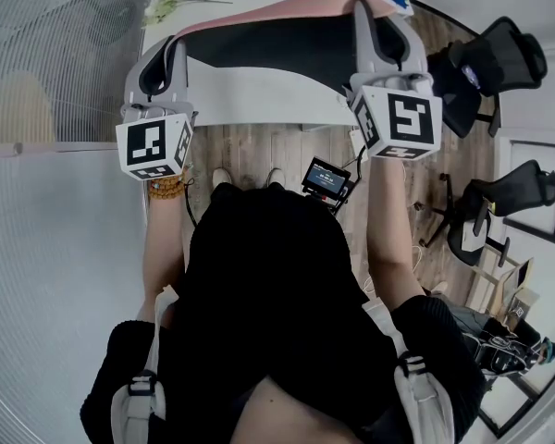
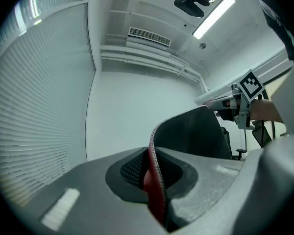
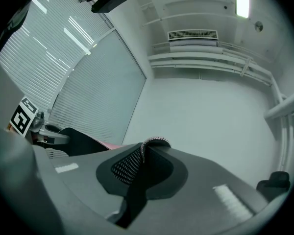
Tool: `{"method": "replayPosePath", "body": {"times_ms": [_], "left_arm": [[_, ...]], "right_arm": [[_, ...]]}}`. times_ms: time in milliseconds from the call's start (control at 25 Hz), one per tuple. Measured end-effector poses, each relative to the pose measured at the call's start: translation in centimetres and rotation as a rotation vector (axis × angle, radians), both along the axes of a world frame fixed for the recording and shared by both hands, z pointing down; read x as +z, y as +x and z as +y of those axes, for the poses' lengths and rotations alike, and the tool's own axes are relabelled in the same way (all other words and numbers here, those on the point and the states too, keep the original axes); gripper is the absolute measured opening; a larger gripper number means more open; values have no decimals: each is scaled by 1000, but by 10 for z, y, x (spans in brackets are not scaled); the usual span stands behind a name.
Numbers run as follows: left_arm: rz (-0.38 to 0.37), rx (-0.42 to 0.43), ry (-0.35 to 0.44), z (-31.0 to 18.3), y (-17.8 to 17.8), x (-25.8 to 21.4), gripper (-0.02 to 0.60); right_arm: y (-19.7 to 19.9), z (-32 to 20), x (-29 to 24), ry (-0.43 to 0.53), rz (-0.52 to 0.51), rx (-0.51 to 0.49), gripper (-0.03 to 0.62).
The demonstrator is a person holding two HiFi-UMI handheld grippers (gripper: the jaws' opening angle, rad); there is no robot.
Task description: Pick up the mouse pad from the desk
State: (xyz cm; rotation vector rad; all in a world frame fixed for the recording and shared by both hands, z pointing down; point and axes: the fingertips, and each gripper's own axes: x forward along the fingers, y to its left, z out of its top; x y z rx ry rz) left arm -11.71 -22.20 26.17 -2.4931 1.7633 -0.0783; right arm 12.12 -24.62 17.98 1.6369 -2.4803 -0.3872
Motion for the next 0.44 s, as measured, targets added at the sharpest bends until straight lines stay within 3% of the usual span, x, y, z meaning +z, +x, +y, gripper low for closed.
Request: {"method": "replayPosePath", "body": {"times_ms": [440], "left_arm": [[-29,3,-1,5,-14,11,18]], "right_arm": [[-13,5,14,-9,10,-7,38]]}}
